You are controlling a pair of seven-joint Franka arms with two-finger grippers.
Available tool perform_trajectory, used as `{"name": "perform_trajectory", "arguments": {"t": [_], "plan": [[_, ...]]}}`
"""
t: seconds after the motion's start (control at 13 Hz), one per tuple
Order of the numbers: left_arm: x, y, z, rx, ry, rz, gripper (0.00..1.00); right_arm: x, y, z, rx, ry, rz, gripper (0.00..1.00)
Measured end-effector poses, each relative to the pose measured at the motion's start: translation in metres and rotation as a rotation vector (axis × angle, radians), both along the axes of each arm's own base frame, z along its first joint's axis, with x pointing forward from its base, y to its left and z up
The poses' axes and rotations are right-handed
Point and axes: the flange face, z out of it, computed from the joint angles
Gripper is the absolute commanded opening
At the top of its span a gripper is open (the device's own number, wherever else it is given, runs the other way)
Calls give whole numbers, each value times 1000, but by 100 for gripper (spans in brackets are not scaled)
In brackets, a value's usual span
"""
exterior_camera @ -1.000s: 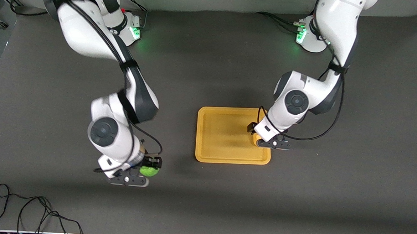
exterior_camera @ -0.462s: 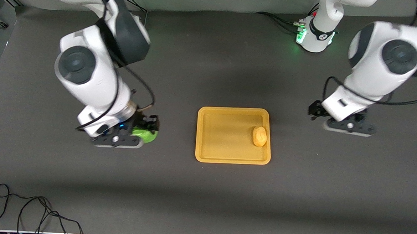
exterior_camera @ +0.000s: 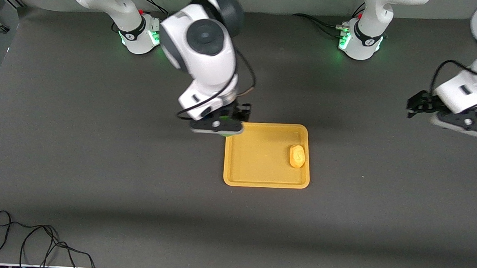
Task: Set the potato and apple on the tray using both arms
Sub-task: 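Carry the green apple with the right gripper over the tray, then lower the apple onto the tray and open the right gripper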
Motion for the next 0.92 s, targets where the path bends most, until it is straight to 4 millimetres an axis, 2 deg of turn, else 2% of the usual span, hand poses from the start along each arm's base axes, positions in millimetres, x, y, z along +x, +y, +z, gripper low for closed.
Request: {"name": "perform_trajectory", "arguments": {"t": [0.08,0.15,0.31,0.54,0.62,0.69,0.85,0.92], "plan": [[-1,14,2,0,-2,-2,100,-9,23,-15,14,-14,1,46],[-2,19,1,0,1,-4,100,-16,42,-36,23,-22,3,46],[-2,14,-2,-2,7,-13,100,-21,71,-93,26,-37,13,46],[-1,9,7,-1,11,-17,100,-6,77,-186,-11,-87,31,46],[0,8,15,-2,9,-17,100,-2,76,-209,-17,-96,32,46],[3,7,21,-12,7,-11,100,1,75,-226,-21,-104,34,46],[7,4,20,-42,15,9,100,5,74,-244,-18,-114,35,46],[9,4,15,-45,24,14,100,5,74,-251,-15,-117,36,57]]}}
